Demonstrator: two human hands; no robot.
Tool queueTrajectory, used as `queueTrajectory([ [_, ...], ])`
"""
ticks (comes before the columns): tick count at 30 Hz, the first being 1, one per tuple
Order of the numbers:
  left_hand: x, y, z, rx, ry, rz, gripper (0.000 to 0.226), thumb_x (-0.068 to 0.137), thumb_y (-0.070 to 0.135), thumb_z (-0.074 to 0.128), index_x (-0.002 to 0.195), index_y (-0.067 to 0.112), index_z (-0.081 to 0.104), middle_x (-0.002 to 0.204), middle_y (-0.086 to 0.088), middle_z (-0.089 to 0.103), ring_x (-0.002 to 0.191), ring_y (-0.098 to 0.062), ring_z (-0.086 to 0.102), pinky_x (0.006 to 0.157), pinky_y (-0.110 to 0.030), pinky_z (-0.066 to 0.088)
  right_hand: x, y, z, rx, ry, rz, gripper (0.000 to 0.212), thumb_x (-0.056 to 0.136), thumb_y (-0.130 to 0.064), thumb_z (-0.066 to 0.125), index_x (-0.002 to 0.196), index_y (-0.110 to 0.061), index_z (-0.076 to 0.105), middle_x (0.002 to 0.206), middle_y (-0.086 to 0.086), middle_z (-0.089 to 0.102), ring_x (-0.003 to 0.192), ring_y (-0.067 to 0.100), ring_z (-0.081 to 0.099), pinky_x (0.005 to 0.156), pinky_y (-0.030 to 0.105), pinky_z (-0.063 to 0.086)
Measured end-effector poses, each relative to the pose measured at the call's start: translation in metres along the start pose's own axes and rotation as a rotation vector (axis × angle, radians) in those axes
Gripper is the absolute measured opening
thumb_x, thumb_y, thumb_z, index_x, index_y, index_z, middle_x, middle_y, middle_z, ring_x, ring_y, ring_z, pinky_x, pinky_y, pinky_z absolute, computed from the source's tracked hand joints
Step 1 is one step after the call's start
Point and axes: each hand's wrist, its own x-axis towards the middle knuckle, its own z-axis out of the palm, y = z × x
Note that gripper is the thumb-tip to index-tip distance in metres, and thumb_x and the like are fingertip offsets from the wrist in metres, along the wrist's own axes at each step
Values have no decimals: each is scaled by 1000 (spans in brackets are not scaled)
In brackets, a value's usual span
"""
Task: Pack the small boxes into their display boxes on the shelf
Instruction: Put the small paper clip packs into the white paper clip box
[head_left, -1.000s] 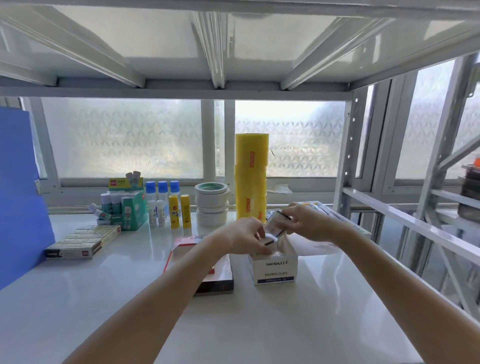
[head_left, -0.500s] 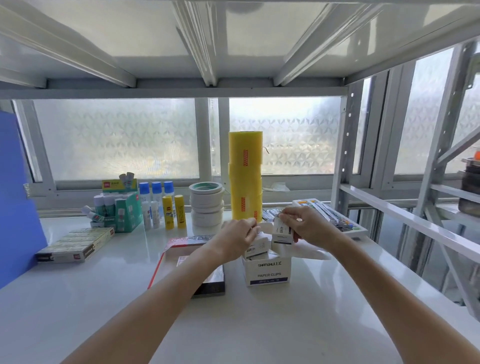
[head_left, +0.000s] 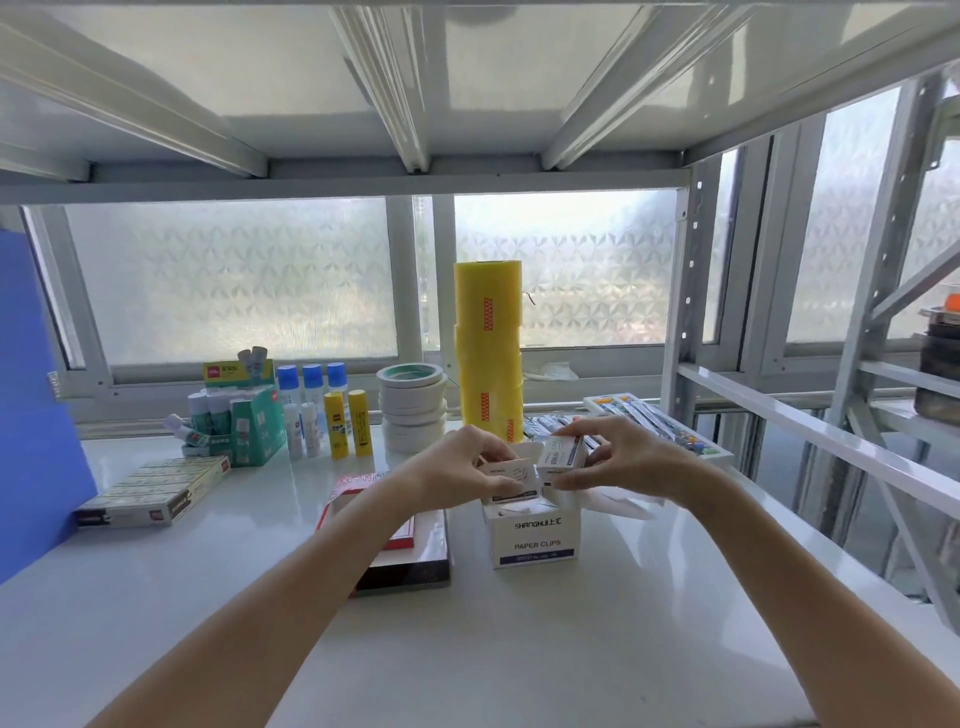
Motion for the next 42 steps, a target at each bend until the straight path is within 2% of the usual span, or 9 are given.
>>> queueTrajectory([
  [4, 1, 8, 8, 27, -220, -91, 40, 90, 32, 64, 121, 8, 68, 115, -9, 65, 114, -31, 60, 102, -44, 49, 0, 2, 0, -14, 64, -6, 58, 71, -22, 83, 124, -16, 61, 108, 4, 69, 92, 23, 72, 83, 28, 56],
  [7, 5, 8, 13, 123, -219, -108, 43, 91, 44, 57, 123, 17, 68, 119, -3, 51, 115, -22, 52, 105, -41, 45, 0, 3, 1, -27, 71, 1, 59, 70, -26, 84, 124, -18, 62, 108, 3, 70, 91, 21, 72, 89, 34, 56],
  [13, 37, 10, 14, 362, 93, -172, 39, 94, 40, 53, 105, 5, 68, 103, -11, 70, 97, -27, 65, 87, -39, 52, -3, 1, 0, -29, 114, 9, 51, 74, -18, 80, 122, -17, 63, 113, 4, 67, 81, 15, 68, 71, 19, 49],
  [18, 66, 12, 27, 524, 98, -280, 46, 91, 47, 55, 93, 3, 68, 98, -15, 70, 94, -32, 67, 85, -43, 55, -1, 7, 1, -44, 136, 3, 52, 69, -23, 81, 118, -21, 64, 112, 4, 68, 85, 21, 70, 81, 30, 53],
  [24, 64, 17, 5, 466, -105, -276, 49, 73, 48, 76, 91, 2, 76, 85, -9, 70, 75, -21, 60, 63, -30, 43, 2, 9, 2, -58, 119, 7, 61, 66, -31, 82, 122, -19, 63, 111, 3, 69, 84, 18, 69, 92, 41, 54],
  [29, 57, 15, 18, 548, 81, -214, 48, 66, 51, 80, 71, 6, 65, 72, -6, 62, 67, -22, 57, 61, -33, 45, 0, 9, 2, -58, 95, 9, 63, 66, -29, 80, 125, -18, 60, 112, 7, 69, 80, 16, 68, 88, 40, 54],
  [32, 52, 9, 8, 388, 144, -166, 43, 63, 38, 83, 82, 1, 74, 78, -6, 66, 73, -21, 59, 64, -34, 47, 0, 9, 1, -43, 86, 4, 59, 72, -18, 80, 127, -16, 58, 115, 7, 67, 78, 16, 67, 82, 33, 55],
  [37, 40, 0, -8, 359, -15, -109, 47, 62, 18, 89, 105, 7, 73, 114, -15, 61, 107, -28, 61, 94, -40, 54, -1, 8, 2, -33, 78, -16, 57, 73, -10, 78, 125, -19, 57, 107, 6, 69, 77, 16, 70, 77, 28, 56],
  [42, 40, -7, -10, 479, -13, -14, 44, 63, 31, 87, 103, 15, 75, 101, -1, 62, 95, -20, 60, 89, -38, 54, -1, 8, 2, -39, 109, -29, 59, 69, -13, 80, 124, -23, 59, 120, 2, 62, 77, 13, 68, 72, 21, 53],
])
